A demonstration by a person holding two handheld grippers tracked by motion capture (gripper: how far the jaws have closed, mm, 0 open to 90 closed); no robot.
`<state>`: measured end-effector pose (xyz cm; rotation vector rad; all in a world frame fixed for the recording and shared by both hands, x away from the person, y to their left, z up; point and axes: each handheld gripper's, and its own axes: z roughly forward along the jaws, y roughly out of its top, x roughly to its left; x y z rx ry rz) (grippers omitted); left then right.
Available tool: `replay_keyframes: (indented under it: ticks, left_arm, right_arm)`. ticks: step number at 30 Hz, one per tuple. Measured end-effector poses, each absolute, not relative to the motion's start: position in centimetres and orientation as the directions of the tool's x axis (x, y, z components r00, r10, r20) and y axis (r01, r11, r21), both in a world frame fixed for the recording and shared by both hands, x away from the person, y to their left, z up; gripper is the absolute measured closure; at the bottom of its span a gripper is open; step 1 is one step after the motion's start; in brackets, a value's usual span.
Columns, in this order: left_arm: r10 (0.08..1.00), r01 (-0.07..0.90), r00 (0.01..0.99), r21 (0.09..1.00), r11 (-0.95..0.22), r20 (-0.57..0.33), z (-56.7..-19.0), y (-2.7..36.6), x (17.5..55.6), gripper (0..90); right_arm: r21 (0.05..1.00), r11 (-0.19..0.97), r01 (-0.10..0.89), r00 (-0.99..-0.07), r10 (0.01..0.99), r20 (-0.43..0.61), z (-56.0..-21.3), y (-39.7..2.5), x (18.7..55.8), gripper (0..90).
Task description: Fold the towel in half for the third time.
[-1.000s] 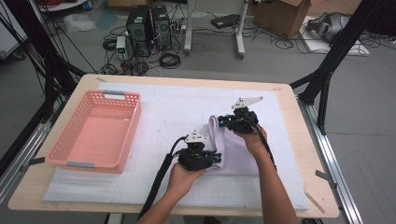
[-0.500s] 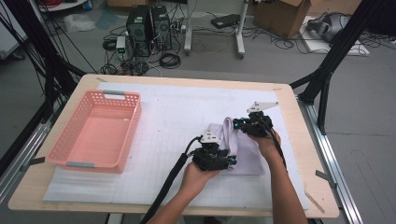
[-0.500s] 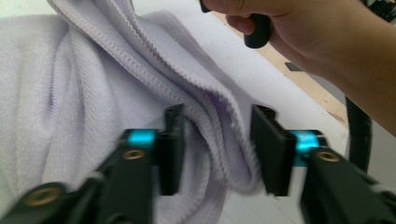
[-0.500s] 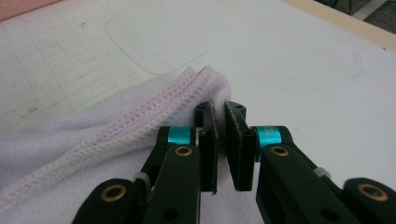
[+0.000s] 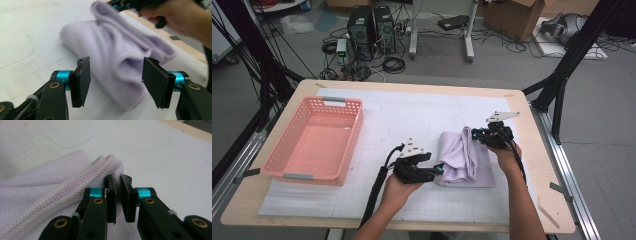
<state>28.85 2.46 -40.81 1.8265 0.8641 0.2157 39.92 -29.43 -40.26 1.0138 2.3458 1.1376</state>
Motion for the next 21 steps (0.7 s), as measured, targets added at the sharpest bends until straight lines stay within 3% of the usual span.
replay_keyframes:
  ticks: [6, 9, 21]
  left_arm:
    - [0.683, 0.477, 0.686, 0.863, -0.163, -0.251, -42.4, 5.6, 28.6, 39.7]
    - [0.694, 0.477, 0.677, 0.864, -0.162, -0.244, -42.9, 6.9, 28.4, 39.4]
    - [0.706, 0.454, 0.673, 0.876, -0.160, -0.220, -43.3, 9.5, 27.7, 38.7]
  right_arm:
    - [0.765, 0.426, 0.483, -0.638, 0.769, -0.025, -40.1, -30.3, 39.6, 78.8]
    - [0.780, 0.382, 0.496, -0.586, 0.810, -0.023, -39.6, -30.9, 39.2, 64.3]
    - [0.813, 0.344, 0.471, -0.539, 0.841, -0.044, -38.1, -33.2, 33.0, 63.5]
